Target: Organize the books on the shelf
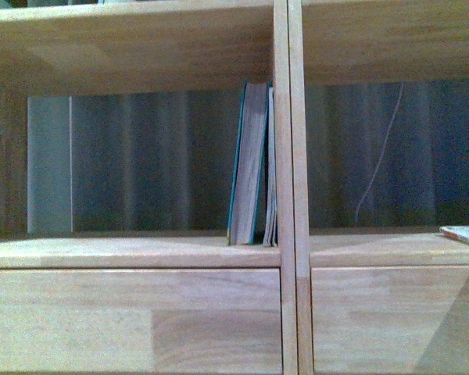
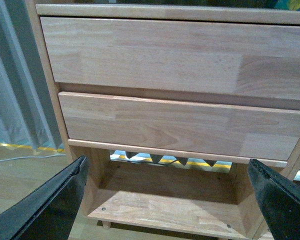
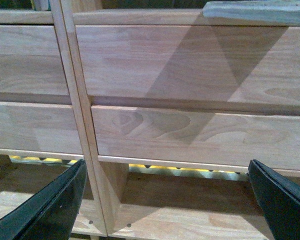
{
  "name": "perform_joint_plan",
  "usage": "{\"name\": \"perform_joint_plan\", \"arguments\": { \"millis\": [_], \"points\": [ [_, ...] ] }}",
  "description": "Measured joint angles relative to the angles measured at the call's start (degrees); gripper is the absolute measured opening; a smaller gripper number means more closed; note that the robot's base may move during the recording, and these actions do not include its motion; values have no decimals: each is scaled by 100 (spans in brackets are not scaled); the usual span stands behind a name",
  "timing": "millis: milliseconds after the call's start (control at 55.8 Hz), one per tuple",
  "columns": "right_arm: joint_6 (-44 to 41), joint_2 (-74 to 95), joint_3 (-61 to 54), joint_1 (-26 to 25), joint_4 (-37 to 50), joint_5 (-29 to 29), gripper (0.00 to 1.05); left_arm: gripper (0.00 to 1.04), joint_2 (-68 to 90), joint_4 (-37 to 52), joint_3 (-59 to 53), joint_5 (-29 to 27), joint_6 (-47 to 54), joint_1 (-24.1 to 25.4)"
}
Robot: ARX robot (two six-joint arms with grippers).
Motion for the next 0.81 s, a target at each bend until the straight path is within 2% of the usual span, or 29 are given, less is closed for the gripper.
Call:
{"name": "perform_joint_plan", "arguments": {
  "millis": [54,125,179,233,359,448,627,807],
  "points": [
    [81,26,2,-55,-22,-227,98,98,0,0,0,0,-2,0],
    [737,258,55,-387,0,-1329,98,98,0,0,0,4,-2,0],
    [1228,564,219,-424,275,-1569,98,98,0,0,0,-2,-2,0],
    [1768,1200,726,-474,901,-1799,98,98,0,0,0,-2,-2,0],
    [2894,2889,1751,-564,2190,-1864,98,98,0,0,0,-2,-2,0],
    [3794,3956,2229,-564,2653,-1759,98,98,0,0,0,0,-2,0],
    [5484,5781,2728,-551,3169,-1346,98,98,0,0,0,0,-2,0],
    [6402,6898,3025,-529,3637,-872,98,98,0,0,0,0,-2,0]
  ]
}}
